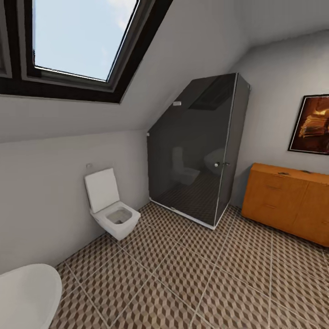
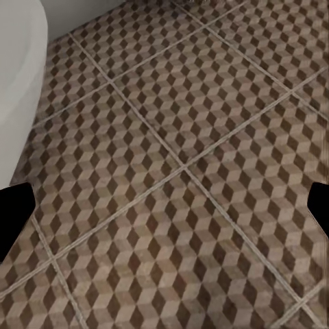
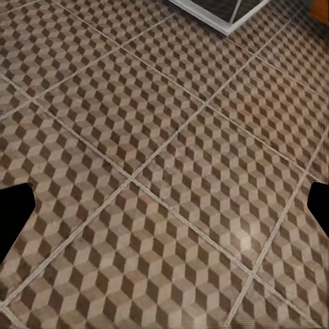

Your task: Take the four mousetraps from the cabinet in the bathroom and place them on the bathroom floor. Make sure all four end up on the same floor surface, and ensure that at least two of them are either under or directly next to the same bathroom sink.

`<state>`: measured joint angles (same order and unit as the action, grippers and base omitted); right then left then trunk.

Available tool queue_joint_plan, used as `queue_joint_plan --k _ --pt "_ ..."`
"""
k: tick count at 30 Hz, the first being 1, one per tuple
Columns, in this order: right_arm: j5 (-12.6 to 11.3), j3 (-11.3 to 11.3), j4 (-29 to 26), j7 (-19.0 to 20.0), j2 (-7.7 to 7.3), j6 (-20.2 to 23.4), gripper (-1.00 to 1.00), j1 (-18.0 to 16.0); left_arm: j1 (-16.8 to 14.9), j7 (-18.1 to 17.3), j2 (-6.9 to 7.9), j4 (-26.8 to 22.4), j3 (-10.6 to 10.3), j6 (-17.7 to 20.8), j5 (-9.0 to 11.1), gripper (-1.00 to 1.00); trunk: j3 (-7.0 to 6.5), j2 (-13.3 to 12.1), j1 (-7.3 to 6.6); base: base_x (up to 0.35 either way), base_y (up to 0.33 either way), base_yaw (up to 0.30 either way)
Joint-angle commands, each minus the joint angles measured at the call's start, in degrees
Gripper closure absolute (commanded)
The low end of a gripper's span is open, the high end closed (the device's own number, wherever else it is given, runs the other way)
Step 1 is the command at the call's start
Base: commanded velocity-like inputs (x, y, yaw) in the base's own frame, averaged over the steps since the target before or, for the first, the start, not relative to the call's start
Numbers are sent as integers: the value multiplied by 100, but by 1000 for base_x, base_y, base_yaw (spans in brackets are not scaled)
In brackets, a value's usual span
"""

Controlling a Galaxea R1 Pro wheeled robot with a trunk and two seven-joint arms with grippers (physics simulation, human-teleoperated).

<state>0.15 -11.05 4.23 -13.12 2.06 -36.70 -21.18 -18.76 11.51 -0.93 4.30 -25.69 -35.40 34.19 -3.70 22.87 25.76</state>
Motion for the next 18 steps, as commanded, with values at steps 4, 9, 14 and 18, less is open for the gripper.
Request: queue_joint_plan --k 4,9,14,18 --pt "3 -46 25 -41 4 -22 -100 -9 -5 44 -4 18 -33 -19 -27 -100 -10 5 3 0 0 -275" --pt "3 -46 25 -41 4 -21 -100 -9 -5 44 -4 18 -33 -19 -27 -100 -25 5 3 0 0 -274" --pt "3 -46 25 -41 4 -21 -100 -9 -5 44 -4 18 -33 -19 -27 -100 -41 5 3 0 0 -273" --pt "3 -46 25 -41 4 -21 -100 -9 -5 44 -4 18 -33 -19 -27 -100 -54 5 3 0 0 -273"
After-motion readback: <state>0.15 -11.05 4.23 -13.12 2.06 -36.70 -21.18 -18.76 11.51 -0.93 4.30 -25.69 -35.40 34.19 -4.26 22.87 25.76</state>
